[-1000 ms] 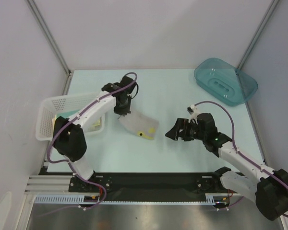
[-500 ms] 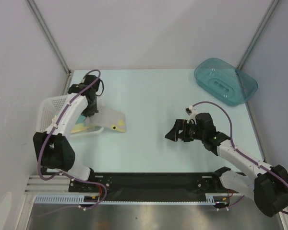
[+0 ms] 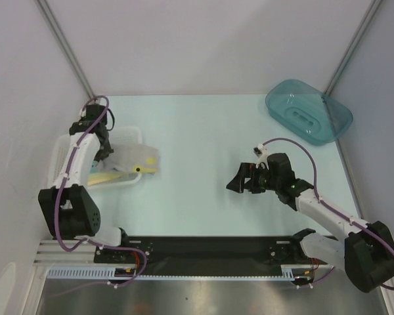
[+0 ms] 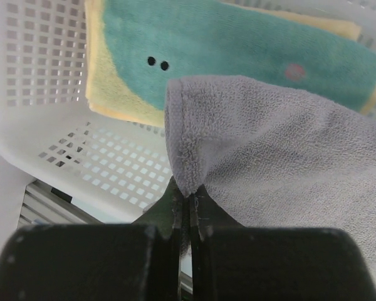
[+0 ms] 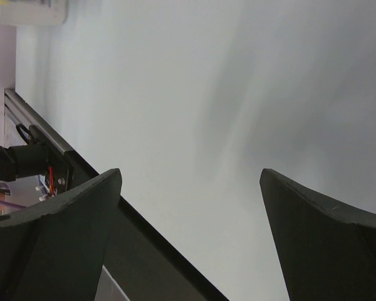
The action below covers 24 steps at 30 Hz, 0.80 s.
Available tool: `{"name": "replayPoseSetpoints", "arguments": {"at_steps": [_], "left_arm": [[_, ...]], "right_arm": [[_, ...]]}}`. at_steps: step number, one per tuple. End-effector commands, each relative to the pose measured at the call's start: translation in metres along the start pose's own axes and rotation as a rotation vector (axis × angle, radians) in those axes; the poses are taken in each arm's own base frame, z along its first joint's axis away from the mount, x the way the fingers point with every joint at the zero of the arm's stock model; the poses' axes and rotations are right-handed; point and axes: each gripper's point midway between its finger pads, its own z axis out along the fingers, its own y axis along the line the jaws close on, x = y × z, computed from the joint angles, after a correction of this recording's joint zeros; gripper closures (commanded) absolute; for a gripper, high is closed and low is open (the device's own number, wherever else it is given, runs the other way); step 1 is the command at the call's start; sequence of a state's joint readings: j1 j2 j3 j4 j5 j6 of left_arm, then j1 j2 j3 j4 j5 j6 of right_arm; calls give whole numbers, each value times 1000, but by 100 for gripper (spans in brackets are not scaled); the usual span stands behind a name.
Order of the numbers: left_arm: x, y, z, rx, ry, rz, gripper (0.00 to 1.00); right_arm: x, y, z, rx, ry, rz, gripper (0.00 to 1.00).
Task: Fold and stack the towels
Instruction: Neatly place the folded towel into the bin
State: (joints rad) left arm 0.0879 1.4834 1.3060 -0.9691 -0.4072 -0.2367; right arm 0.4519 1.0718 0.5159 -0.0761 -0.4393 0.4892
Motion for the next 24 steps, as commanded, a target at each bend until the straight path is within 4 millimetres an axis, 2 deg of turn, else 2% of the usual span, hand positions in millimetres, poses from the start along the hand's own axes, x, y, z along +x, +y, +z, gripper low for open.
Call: {"name": "replayPoseSetpoints", "arguments": {"at_steps": [1, 8, 13, 17, 19, 23, 24], "left_arm": [[-15, 17, 4, -23, -61, -55, 100], [-23, 40, 28, -67, -56, -132, 100], [-14, 44, 54, -129, 28, -101, 99], [-20, 48, 65, -178, 38, -89, 100], [-24, 61, 70, -279, 45, -87, 95], [-27, 73, 72, -366, 72, -102, 88], [-31, 77, 71, -383, 72, -110, 76]], "right_arm": [[-22, 11, 1, -40, -48, -56, 0], [-24, 3, 4, -34, -47, -52, 0], [-29, -3, 3, -23, -50, -52, 0], [-36, -10, -1, -13, -54, -47, 0], [-40, -12, -2, -6, -56, -49, 0], [-44, -20, -4, 12, -69, -37, 0], [-44, -21, -3, 13, -67, -31, 0]]}}
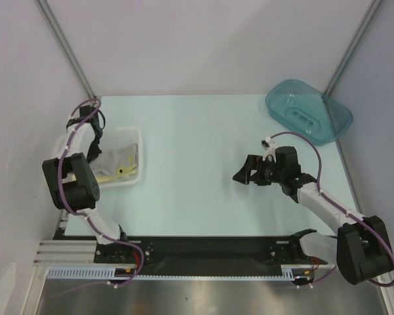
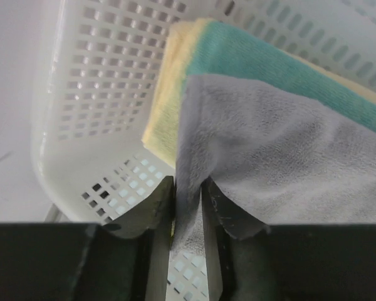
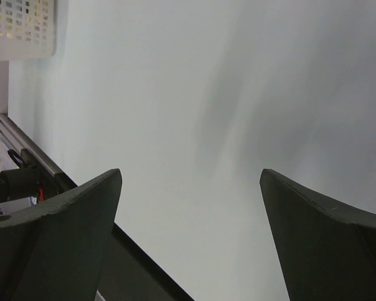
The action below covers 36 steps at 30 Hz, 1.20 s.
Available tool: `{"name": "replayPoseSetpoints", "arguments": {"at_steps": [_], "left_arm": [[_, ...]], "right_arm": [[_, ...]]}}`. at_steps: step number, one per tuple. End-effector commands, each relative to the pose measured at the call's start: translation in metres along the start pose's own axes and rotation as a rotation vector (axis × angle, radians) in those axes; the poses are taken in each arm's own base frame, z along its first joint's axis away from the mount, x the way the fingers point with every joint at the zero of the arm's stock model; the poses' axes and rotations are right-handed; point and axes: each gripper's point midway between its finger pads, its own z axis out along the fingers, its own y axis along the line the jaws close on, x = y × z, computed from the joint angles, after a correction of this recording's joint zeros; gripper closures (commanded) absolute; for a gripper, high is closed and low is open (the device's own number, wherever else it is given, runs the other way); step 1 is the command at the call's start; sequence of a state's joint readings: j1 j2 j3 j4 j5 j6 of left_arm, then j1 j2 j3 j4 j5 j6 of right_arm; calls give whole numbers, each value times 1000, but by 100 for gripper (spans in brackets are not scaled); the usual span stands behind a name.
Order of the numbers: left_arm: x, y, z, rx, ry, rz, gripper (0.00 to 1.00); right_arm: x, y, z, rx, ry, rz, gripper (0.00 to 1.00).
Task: Fold and stack the towels
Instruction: Neatly place the folded towel into the bin
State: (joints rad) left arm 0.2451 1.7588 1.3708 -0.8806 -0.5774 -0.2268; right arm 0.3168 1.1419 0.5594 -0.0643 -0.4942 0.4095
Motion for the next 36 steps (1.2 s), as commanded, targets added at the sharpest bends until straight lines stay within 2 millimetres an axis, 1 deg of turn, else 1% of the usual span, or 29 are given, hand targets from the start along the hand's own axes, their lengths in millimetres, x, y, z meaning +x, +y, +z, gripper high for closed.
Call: {"name": "replayPoseSetpoints", "arguments": {"at_steps": [1, 2, 4, 5, 7, 10, 11, 12, 13, 14, 15, 16, 17, 18, 19, 20, 21, 22, 23, 25, 26, 28, 30, 31, 32, 33, 34, 35, 36], "left_arm": [[-23, 27, -6, -133, -42, -67, 69], [-23, 28, -5, -141, -33, -67, 67], [-28, 27, -8, -126, -47, -81, 59], [-30, 25, -11, -112, -53, -90, 54], [-35, 24, -15, -87, -66, -96, 55], [-39, 29, -23, -94, -70, -106, 51], [-42, 28, -26, -84, -82, -121, 48], [-45, 22, -34, -18, -95, -138, 48], [-51, 11, -38, 57, -120, -154, 48], [-46, -1, -40, 135, -117, -143, 47], [-41, -38, -53, 358, -102, -117, 45], [-52, -50, -69, 466, -174, -133, 38], [-37, -69, -69, 549, -153, -107, 30], [-34, -81, -77, 625, -159, -97, 30], [-32, -99, -91, 752, -167, -87, 30], [-26, -105, -90, 781, -148, -88, 30], [-15, -110, -82, 787, -111, -86, 30], [-12, -115, -79, 799, -103, -83, 30], [-1, -119, -67, 786, -61, -76, 30], [7, -123, -59, 781, -33, -61, 31], [11, -124, -51, 764, -21, -56, 31], [22, -121, -39, 713, 13, -49, 30], [23, -118, -32, 676, 26, -45, 30], [24, -117, -33, 674, 35, -43, 30], [21, -116, -36, 677, 25, -44, 30], [11, -112, -47, 689, -13, -54, 30], [6, -109, -52, 687, -33, -59, 30], [-6, -104, -62, 687, -72, -69, 29], [-11, -98, -71, 681, -95, -75, 29]], "right_arm": [[-14, 5, 0, -21, -22, -25, 0], [-13, 4, 0, -18, -20, -22, 0], [-13, 3, 1, -13, -17, -18, 0], [-12, 2, 2, -9, -12, -17, 0], [-13, 0, 1, 2, -14, -14, 0], [-15, 1, -2, 16, -20, -12, 0], [-17, 1, -3, 20, -22, -12, 0], [-20, 2, -3, 20, -30, -13, 0], [-21, 3, -4, 20, -33, -10, 0], [-21, 4, -4, 20, -33, -7, 0], [-23, 4, -5, 20, -36, -7, 0], [-26, 8, -5, 15, -41, -9, 0], [-27, 8, -5, 20, -38, -2, 0], [-28, 8, -6, 22, -37, -3, 1], [-32, 11, -7, 22, -45, -8, 0], [-32, 12, -9, 27, -40, -13, 0], [-34, 12, -10, 36, -46, -18, 0], [-35, 12, -11, 43, -51, -21, 0], [-36, 13, -12, 47, -50, -20, 0], [-37, 13, -12, 54, -54, -16, 0], [-37, 13, -12, 54, -54, -13, 0], [-37, 13, -12, 55, -56, -5, 0], [-38, 14, -11, 59, -58, -1, 0], [-39, 16, -11, 56, -61, -3, 0], [-40, 16, -12, 60, -60, -1, 0], [-44, 18, -13, 65, -69, -11, 0], [-45, 20, -14, 67, -68, -18, 0], [-44, 20, -15, 77, -60, -18, 0], [-49, 22, -16, 83, -73, -27, 0]]}}
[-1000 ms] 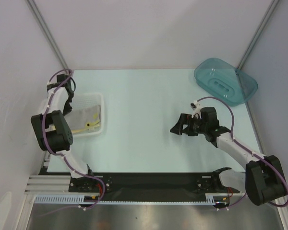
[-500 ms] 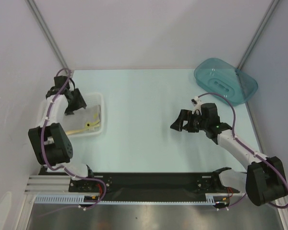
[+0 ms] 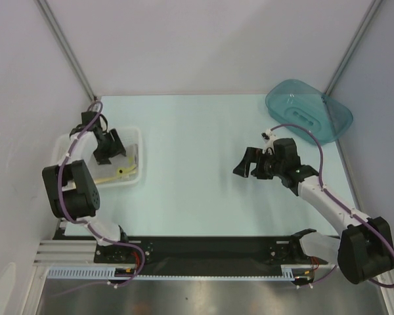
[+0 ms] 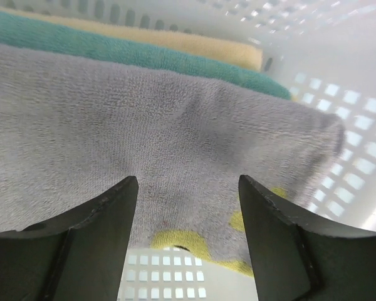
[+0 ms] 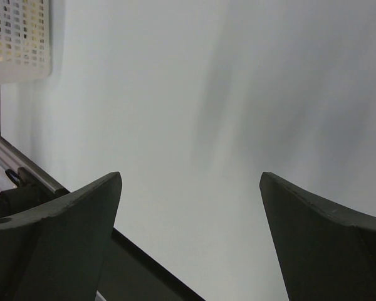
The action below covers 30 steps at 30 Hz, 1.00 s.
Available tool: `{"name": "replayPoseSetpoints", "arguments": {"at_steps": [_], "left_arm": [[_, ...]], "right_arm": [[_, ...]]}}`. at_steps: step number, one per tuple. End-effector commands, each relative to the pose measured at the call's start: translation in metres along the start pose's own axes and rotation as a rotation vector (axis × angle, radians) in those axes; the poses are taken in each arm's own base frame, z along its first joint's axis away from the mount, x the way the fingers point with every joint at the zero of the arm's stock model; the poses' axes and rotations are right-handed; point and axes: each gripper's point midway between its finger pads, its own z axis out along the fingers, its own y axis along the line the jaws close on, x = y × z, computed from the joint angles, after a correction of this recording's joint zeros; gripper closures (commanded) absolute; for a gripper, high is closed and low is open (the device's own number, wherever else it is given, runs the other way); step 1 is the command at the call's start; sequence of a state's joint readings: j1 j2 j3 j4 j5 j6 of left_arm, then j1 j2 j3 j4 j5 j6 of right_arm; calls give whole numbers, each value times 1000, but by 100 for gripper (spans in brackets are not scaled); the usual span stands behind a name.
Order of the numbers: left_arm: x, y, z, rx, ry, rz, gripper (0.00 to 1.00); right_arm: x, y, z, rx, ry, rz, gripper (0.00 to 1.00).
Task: Fold and stack the towels
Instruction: Neatly place the folded towel into the bin
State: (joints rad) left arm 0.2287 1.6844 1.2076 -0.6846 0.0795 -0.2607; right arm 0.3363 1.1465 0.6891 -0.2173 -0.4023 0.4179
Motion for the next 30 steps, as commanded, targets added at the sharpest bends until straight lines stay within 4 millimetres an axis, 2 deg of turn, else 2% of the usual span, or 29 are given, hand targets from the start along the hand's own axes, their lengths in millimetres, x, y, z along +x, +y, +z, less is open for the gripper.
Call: {"name": "replayPoseSetpoints", "arguments": {"at_steps": [1, 3, 6, 7, 9, 10, 11, 12, 13, 14, 15, 16, 17, 18, 20, 22, 23, 30], "left_arm": [[-42, -17, -50, 31, -171, 24, 28], [-52, -33, -67, 66, -220, 48, 27], [-47, -79, -92, 172, -273, 156, 27], [-36, -110, -107, 249, -295, 236, 26], [-18, -155, -130, 389, -334, 355, 23], [3, -185, -143, 457, -343, 448, 14], [13, -197, -164, 509, -388, 482, 0], [20, -217, -181, 596, -435, 525, 0], [45, -241, -200, 708, -437, 594, 0], [58, -247, -214, 763, -460, 607, 0], [63, -259, -232, 837, -512, 622, 0], [82, -269, -244, 911, -500, 658, 0], [90, -270, -250, 941, -513, 666, 0], [95, -275, -258, 979, -528, 675, 0], [120, -283, -263, 1056, -498, 711, 0], [129, -283, -259, 1059, -498, 719, 0], [134, -280, -248, 1039, -489, 720, 0], [146, -280, -241, 1054, -501, 677, 0]], "right_arm": [[-27, 17, -11, 2, -69, -45, 0], [-28, 17, -14, 21, -72, -53, 0], [-34, 20, -21, 47, -88, -65, 0], [-37, 20, -25, 66, -93, -58, 0], [-50, 18, -36, 120, -148, -44, 0], [-51, 15, -42, 151, -154, -33, 0], [-64, 15, -53, 186, -210, -26, 0], [-66, 15, -59, 202, -223, -23, 0], [-66, 12, -65, 229, -229, -12, 0], [-71, 10, -71, 254, -258, -8, 0], [-73, 12, -79, 255, -281, -7, 0], [-72, 12, -83, 262, -287, -2, 0], [-76, 5, -89, 305, -320, 9, 0], [-78, 7, -96, 300, -347, 20, 0], [-80, 12, -104, 286, -378, 24, 0], [-83, 15, -110, 273, -405, 21, 0], [-85, 16, -113, 274, -416, 19, 0], [-95, 23, -130, 259, -486, -32, 0]]}}
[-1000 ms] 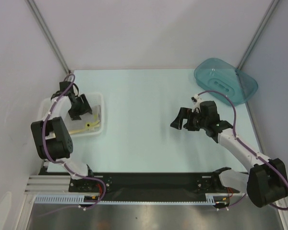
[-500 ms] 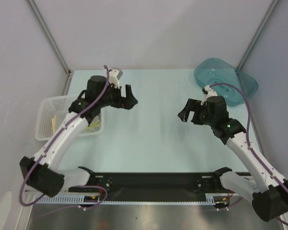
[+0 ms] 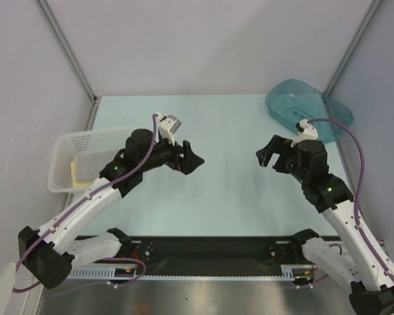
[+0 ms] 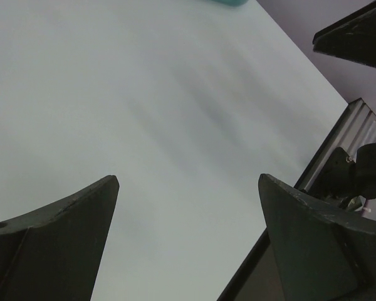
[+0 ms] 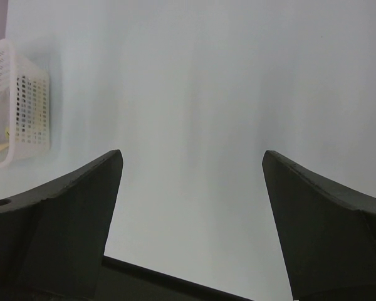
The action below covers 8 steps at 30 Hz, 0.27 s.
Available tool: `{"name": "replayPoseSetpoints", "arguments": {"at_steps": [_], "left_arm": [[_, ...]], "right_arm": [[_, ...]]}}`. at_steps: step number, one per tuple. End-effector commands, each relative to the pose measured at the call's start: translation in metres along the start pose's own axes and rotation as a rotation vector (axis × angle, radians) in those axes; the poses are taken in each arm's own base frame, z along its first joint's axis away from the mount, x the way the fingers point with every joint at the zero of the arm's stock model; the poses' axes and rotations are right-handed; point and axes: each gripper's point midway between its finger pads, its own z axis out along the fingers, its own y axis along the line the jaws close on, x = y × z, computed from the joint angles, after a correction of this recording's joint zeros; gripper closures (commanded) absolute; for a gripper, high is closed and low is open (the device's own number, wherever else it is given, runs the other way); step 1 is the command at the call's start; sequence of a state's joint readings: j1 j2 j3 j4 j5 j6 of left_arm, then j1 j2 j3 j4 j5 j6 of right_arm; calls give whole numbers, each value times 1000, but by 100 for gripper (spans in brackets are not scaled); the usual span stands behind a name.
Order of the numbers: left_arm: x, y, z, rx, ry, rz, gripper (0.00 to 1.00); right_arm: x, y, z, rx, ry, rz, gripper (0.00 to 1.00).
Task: Fold and stack the towels
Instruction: Neatly place the folded towel into the bin
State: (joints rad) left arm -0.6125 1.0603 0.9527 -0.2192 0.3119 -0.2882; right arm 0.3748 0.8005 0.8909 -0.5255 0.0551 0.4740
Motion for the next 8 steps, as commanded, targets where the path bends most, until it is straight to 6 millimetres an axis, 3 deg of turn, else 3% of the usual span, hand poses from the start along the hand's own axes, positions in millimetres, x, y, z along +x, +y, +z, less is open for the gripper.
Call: {"name": "replayPoseSetpoints", "arguments": {"at_steps": [1, 8], "left_arm": [[-25, -11, -3, 19, -109, 13, 0], [-33, -12, -10, 1, -130, 30, 0]], "right_arm": [[-25, 4, -12, -6, -94, -14, 0], [-32, 6, -16, -14, -122, -32, 0]]}}
